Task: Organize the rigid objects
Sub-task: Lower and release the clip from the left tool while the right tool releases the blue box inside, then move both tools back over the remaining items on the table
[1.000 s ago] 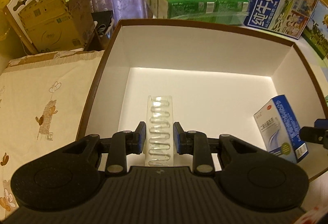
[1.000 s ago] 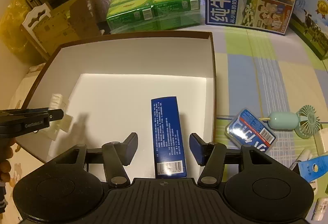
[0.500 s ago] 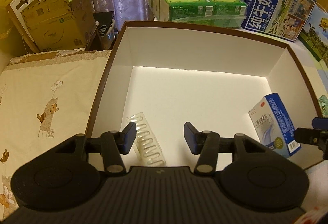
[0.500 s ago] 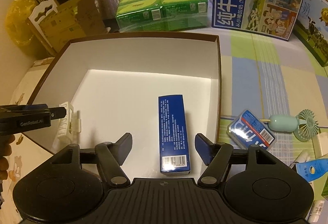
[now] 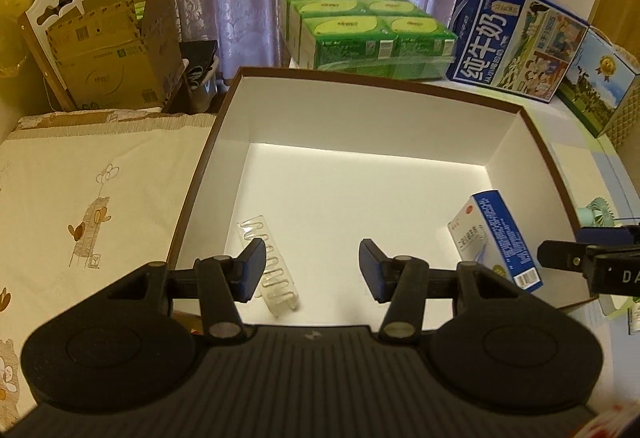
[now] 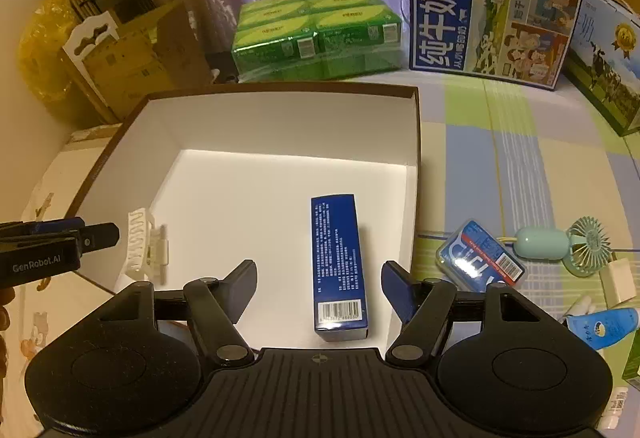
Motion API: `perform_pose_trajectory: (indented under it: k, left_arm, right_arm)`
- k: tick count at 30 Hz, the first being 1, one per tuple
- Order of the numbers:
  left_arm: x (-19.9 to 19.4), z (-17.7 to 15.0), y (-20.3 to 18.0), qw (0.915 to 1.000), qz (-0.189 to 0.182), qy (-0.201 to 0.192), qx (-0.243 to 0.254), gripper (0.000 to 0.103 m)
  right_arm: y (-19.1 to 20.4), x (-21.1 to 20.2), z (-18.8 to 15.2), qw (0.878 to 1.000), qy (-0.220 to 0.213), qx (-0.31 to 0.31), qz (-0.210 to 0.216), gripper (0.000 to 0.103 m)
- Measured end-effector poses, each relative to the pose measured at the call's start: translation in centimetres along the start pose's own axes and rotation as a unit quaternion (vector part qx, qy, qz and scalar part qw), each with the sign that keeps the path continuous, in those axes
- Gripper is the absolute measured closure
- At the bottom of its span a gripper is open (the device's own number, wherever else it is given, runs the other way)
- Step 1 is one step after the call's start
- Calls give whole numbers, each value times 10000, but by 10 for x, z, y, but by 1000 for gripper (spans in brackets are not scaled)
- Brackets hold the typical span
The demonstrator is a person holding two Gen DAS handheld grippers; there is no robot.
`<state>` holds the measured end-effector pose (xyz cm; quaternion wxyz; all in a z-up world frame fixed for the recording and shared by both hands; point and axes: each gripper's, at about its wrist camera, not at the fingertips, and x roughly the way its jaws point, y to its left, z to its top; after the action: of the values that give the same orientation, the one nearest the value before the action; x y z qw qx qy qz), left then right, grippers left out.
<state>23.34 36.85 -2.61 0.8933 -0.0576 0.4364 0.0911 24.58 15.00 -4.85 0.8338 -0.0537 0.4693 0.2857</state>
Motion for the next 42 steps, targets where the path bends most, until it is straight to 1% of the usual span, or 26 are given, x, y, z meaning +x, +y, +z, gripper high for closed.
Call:
perform_pose_trajectory:
  k: [6,12,17,23,26,30,36,42]
  left_arm:
    - [-19,-7,-11,9999,8,-119,-21,56]
    - [-43,-18,-34,9997,-9,-251,-34,56]
    - [-60,-29,-66,9994,-124,-327,-23,56]
    - [-76,-43,-113,9988,-308,-370,-11,56]
    - [-81,-50,-141,9982,-476,-353,64,56]
    - [-82,-58,-179,9966,-740,-296,209,56]
    - [-74,-71,-230,9938,-1038,-69,385,56]
    - [-64,-81,-270,9899,-1274,164,599,56]
  right_arm:
    - [-4,-15,-5,9999,-104,-5,133,37]
    - [-15,-36,-14,9993,-212,-76,312,37]
    - [-35,-60,-24,9979,-358,-190,501,37]
    - [-71,-91,-41,9959,-482,-326,699,37]
    - [-93,-107,-50,9958,-549,-322,655,37]
    - [-130,-126,-62,9970,-549,-152,533,37]
    - [-193,-146,-82,9984,-462,254,206,37]
    - [-249,-159,-104,9968,-322,707,-171,37]
